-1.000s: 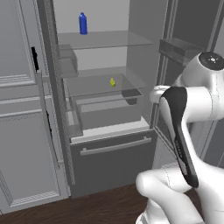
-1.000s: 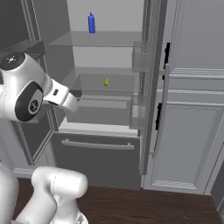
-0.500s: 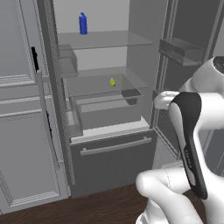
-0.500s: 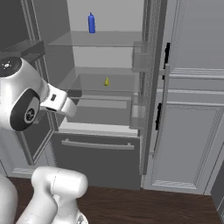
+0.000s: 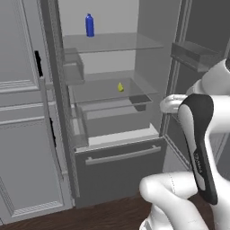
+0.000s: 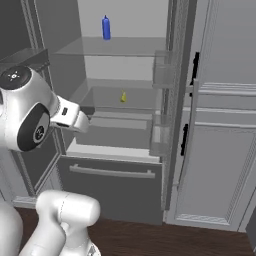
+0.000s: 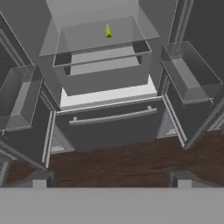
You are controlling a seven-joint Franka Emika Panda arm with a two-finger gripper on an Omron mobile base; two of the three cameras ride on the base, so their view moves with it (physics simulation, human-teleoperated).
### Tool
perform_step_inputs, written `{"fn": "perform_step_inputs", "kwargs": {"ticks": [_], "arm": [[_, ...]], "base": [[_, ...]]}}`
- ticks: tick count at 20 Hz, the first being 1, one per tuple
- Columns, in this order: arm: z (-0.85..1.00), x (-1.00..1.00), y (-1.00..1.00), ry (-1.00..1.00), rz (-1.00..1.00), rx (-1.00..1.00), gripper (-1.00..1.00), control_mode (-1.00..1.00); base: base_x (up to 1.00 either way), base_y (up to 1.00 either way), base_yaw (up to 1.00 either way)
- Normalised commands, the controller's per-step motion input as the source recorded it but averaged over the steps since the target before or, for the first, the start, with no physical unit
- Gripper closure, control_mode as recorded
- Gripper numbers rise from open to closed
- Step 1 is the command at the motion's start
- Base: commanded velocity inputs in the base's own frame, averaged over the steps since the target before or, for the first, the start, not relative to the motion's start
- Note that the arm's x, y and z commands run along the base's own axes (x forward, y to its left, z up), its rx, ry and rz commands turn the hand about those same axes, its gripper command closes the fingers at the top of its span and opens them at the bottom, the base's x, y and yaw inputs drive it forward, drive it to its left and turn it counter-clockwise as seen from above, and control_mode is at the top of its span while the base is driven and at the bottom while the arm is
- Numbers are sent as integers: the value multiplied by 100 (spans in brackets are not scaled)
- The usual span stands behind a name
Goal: Grab a lemon wedge from the fridge and one ice cube from the ice bowl, and put them in the glass of lemonade.
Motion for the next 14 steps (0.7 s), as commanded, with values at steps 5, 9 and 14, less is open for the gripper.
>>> {"fn": "perform_step_inputs", "kwargs": {"ticks": [5,9,14], "arm": [[0,0,0,0,0,0,-100,100],[0,0,0,0,0,0,-100,100],[0,0,0,0,0,0,-100,100]], "base": [[100,0,14],[95,-8,8],[78,-18,6]]}}
